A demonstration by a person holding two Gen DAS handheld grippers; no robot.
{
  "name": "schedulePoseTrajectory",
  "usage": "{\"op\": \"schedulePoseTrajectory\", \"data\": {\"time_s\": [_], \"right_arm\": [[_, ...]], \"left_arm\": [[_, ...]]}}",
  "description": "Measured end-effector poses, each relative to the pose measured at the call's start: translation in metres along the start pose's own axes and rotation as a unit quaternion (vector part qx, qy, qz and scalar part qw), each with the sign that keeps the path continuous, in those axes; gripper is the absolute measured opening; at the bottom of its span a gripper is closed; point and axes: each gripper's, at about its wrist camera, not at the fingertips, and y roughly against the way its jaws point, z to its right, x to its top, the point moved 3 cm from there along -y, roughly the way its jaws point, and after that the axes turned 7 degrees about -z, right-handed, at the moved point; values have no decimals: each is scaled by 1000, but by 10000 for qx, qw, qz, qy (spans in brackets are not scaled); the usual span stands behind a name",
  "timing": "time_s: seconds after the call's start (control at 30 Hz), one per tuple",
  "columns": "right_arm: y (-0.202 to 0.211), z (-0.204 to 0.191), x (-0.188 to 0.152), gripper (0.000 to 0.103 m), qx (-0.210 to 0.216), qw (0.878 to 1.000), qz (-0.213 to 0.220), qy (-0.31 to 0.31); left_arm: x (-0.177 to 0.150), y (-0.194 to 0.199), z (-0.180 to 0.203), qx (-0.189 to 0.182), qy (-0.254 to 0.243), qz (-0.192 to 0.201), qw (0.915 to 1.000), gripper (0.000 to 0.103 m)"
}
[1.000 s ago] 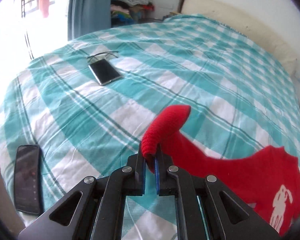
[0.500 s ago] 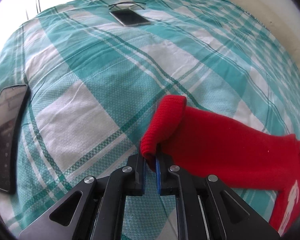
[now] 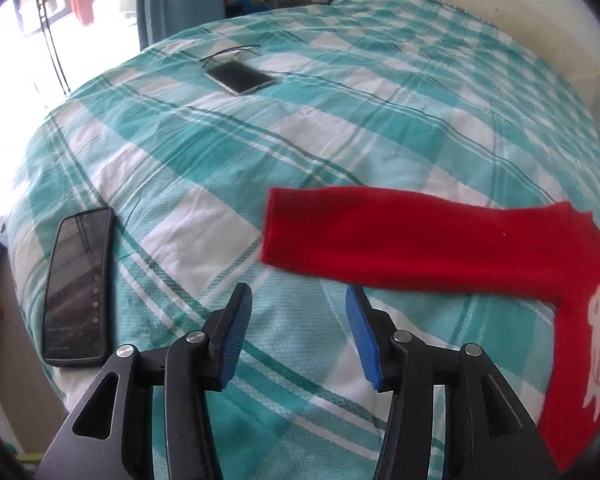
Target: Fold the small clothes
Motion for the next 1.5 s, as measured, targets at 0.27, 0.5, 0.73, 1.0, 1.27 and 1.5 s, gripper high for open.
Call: {"op": "schedulePoseTrajectory", "data": {"time_s": [0.27, 0.5, 0.73, 1.0, 1.27, 1.5], "right_arm": [[-16, -5, 30, 61, -215, 9990, 358, 137], [-50, 3, 23, 71, -189, 9984, 507, 134], [-60, -1, 21, 87, -29, 9983, 520, 250], [-66, -2, 22, 91, -57, 9986, 444, 282], [-68, -3, 24, 93, -74, 9988, 397, 277], [-69, -4, 23, 94, -132, 9988, 374, 299]], "left_arm": [[-47, -8, 162, -1091, -2266, -55, 9678, 72], [-53, -51, 173, -631, -2489, 108, 9664, 103], [-52, -57, 170, -868, -2409, 16, 9667, 103], [-36, -62, 174, -1228, -2666, -153, 9558, 103], [-30, -70, 174, -1298, -2682, 36, 9546, 103], [-29, -69, 173, -1294, -2685, 38, 9545, 103]]}}
